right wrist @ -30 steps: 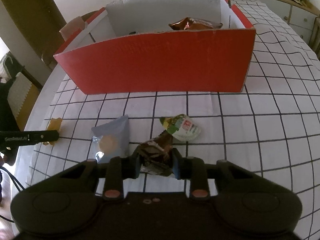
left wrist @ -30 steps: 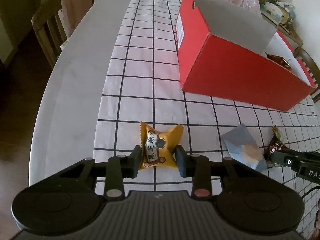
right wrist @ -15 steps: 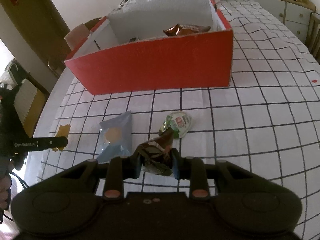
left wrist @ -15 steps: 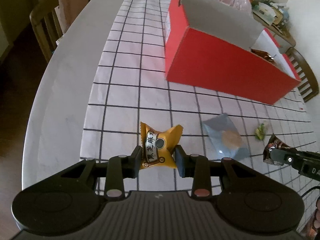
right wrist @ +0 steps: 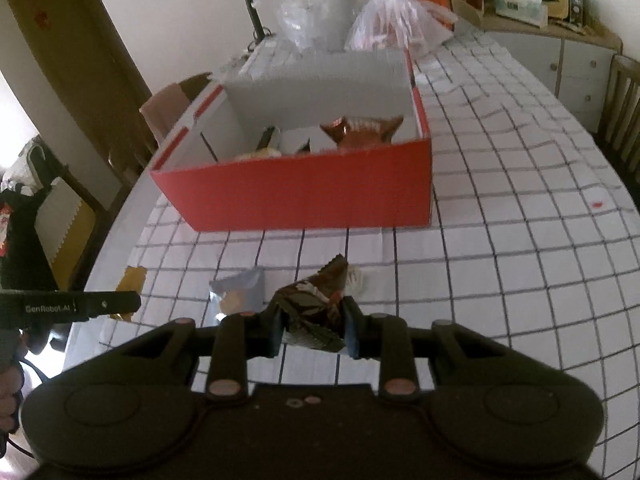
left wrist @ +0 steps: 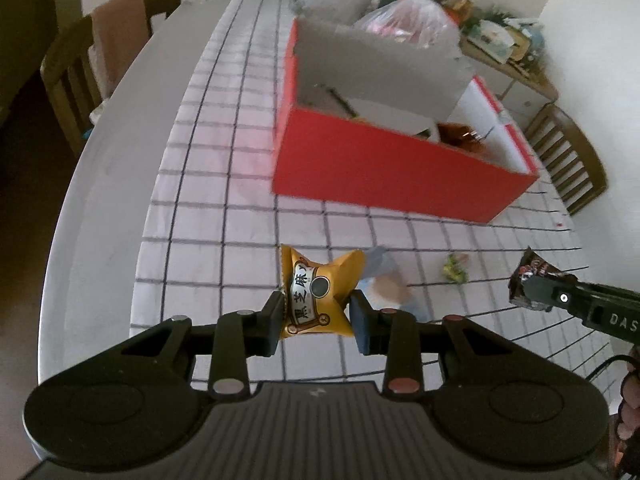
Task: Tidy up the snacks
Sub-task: 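Carry both packets over the red box and lower them inside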
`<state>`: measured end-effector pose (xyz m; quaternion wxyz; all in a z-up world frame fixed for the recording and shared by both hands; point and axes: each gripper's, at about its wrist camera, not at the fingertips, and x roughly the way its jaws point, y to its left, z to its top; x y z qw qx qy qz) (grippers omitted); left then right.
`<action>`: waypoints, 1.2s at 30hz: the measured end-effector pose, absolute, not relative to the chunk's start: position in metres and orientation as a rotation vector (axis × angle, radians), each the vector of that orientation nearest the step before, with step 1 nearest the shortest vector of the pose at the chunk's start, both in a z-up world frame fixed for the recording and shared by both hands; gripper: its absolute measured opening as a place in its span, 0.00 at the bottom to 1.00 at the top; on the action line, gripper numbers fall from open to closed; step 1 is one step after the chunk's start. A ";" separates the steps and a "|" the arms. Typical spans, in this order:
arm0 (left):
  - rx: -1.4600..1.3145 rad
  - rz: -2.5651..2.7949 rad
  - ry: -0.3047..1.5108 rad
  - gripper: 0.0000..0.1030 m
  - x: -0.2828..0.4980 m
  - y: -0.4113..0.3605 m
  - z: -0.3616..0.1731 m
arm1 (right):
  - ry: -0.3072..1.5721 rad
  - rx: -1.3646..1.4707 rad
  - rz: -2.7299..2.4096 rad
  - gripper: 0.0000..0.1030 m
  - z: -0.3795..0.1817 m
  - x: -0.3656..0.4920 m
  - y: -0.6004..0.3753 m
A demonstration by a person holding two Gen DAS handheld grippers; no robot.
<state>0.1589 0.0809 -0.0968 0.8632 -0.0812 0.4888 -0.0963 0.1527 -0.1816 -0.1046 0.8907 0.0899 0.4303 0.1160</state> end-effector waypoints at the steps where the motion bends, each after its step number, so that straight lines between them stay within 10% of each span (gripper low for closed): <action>1: -0.164 -0.209 1.011 0.33 0.159 0.078 -0.091 | 0.883 0.180 0.242 0.27 -0.100 0.154 -0.182; 36: -0.013 -0.250 0.880 0.33 0.294 0.039 -0.040 | 0.761 0.012 0.188 0.27 -0.053 0.270 -0.143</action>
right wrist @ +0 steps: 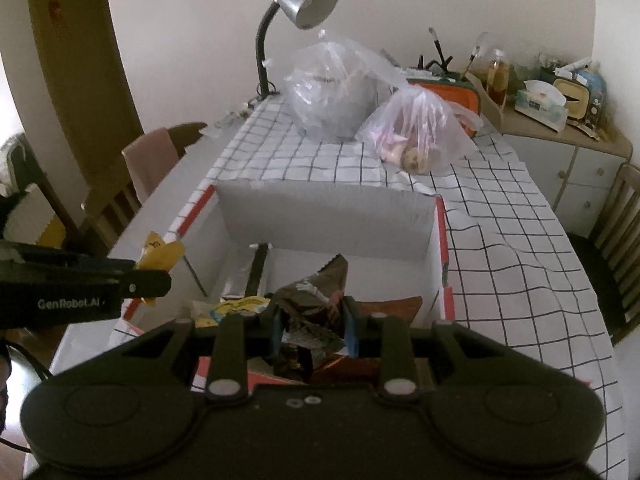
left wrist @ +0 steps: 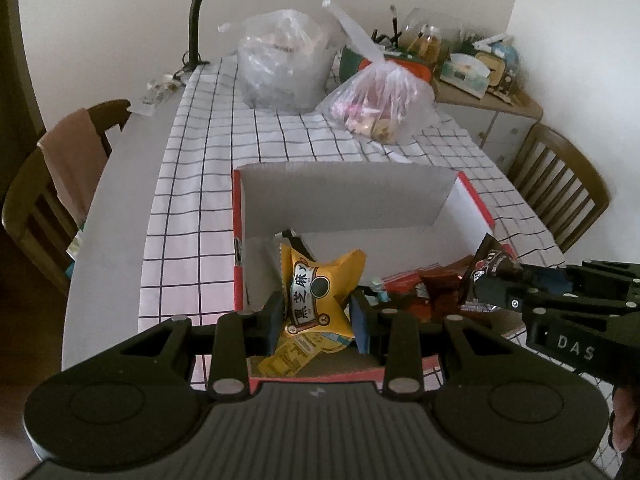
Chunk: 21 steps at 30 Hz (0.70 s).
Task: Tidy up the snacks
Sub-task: 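Carry both packets over the red box and lower them inside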
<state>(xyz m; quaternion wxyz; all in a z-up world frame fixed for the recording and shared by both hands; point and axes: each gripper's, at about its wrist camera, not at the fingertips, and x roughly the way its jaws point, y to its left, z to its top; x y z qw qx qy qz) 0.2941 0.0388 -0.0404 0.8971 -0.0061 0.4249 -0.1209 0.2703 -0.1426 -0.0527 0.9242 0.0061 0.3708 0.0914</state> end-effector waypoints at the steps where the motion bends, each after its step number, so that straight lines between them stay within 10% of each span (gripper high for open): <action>1: -0.010 -0.259 0.886 0.33 0.296 0.038 -0.044 | 0.769 0.011 0.184 0.27 -0.056 0.273 -0.142; 21: 0.087 -0.273 0.981 0.33 0.319 0.020 -0.094 | 0.877 -0.036 0.173 0.27 -0.102 0.305 -0.129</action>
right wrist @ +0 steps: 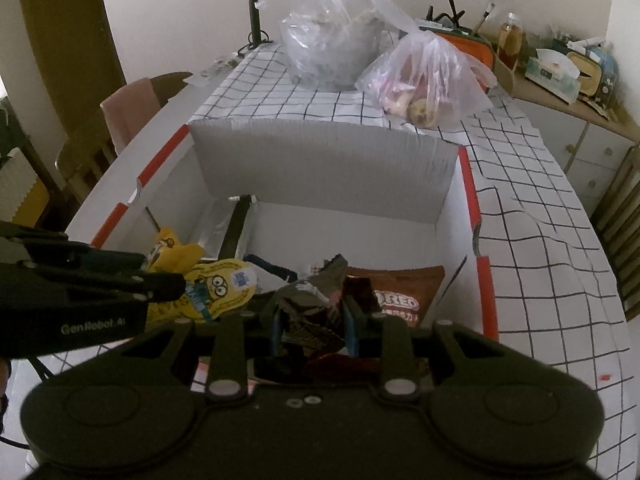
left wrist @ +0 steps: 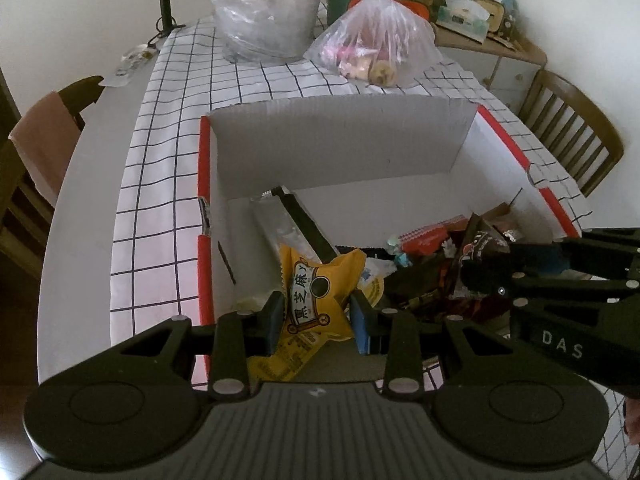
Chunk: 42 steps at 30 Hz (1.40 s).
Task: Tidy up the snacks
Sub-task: 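Carry both packets over the red box and lower them inside, then open both grippers to release the packets into the red box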
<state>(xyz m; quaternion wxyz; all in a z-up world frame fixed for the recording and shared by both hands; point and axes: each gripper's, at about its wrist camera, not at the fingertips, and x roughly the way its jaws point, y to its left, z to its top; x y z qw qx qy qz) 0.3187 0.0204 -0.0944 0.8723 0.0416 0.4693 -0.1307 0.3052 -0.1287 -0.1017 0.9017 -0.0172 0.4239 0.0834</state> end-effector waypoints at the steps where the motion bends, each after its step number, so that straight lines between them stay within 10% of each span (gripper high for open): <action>1: 0.090 -0.272 0.985 0.33 0.320 0.019 -0.095 | 0.878 -0.036 0.174 0.27 -0.102 0.306 -0.128; 20: 0.123 -0.254 0.999 0.40 0.319 0.013 -0.100 | 0.888 -0.043 0.181 0.35 -0.104 0.303 -0.130; 42: 0.033 -0.260 0.908 0.61 0.269 0.019 -0.054 | 0.796 0.028 0.232 0.76 -0.062 0.249 -0.154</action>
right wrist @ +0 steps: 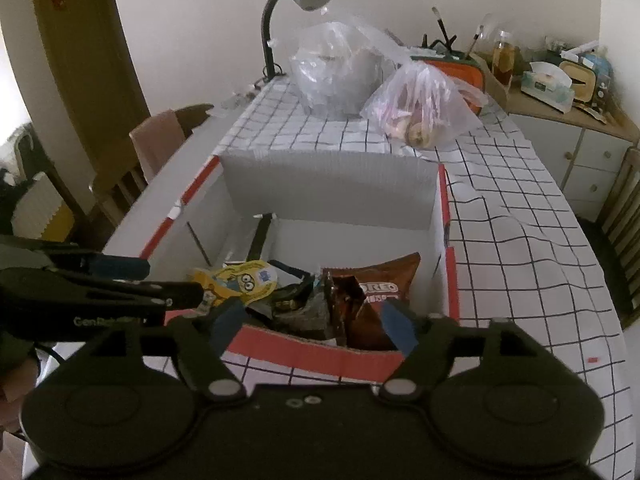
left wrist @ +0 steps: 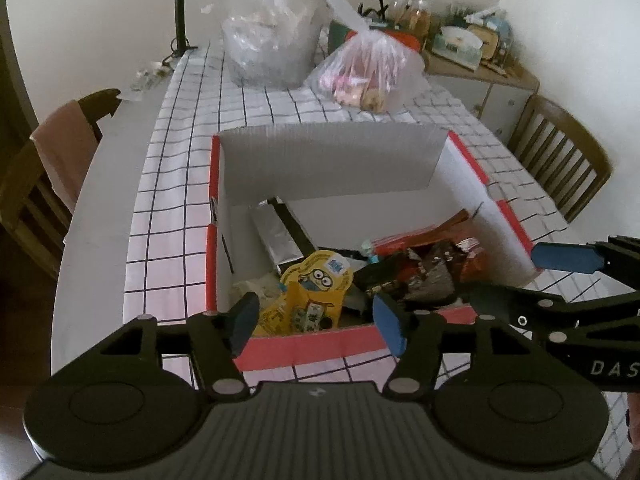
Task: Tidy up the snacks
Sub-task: 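Open both grippers to release the packets into the red box, then withdraw both grippers from the box toward the blue packet and green candy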
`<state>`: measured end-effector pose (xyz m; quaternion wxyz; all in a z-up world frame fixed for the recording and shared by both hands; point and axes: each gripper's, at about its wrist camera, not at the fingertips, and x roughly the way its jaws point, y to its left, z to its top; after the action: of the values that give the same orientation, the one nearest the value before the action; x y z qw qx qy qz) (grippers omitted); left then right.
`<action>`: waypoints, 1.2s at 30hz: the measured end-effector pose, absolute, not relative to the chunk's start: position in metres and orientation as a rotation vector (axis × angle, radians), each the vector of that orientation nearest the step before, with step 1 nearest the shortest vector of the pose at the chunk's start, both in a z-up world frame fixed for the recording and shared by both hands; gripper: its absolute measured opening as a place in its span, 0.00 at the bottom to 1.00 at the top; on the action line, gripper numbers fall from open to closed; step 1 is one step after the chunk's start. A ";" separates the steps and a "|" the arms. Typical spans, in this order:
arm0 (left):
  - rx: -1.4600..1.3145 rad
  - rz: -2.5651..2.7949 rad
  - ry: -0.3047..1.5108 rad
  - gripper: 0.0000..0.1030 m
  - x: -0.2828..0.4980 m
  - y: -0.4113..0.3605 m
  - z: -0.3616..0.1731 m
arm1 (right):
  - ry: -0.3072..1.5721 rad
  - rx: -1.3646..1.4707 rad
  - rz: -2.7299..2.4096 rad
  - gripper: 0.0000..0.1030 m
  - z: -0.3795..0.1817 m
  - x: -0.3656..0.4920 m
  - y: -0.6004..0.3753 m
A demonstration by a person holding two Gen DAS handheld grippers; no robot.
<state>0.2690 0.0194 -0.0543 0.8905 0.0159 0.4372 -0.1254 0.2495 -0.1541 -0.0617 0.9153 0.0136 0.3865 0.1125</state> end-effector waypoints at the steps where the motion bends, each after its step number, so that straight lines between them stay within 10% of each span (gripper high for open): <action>1: 0.028 -0.262 0.904 0.62 0.266 0.019 -0.052 | 0.791 0.029 0.233 0.78 -0.059 0.246 -0.156; 10: -0.027 -0.261 0.860 0.71 0.236 0.019 -0.032 | 0.751 0.062 0.245 0.98 -0.041 0.220 -0.172; 36: -0.174 -0.085 1.153 0.75 0.204 0.017 -0.119 | 0.876 0.094 0.236 0.99 -0.095 0.171 -0.205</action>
<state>0.2036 0.0165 -0.1190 0.8340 -0.0820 0.5442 -0.0400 0.1715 -0.2046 -0.0951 0.8979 0.0453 0.4229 0.1138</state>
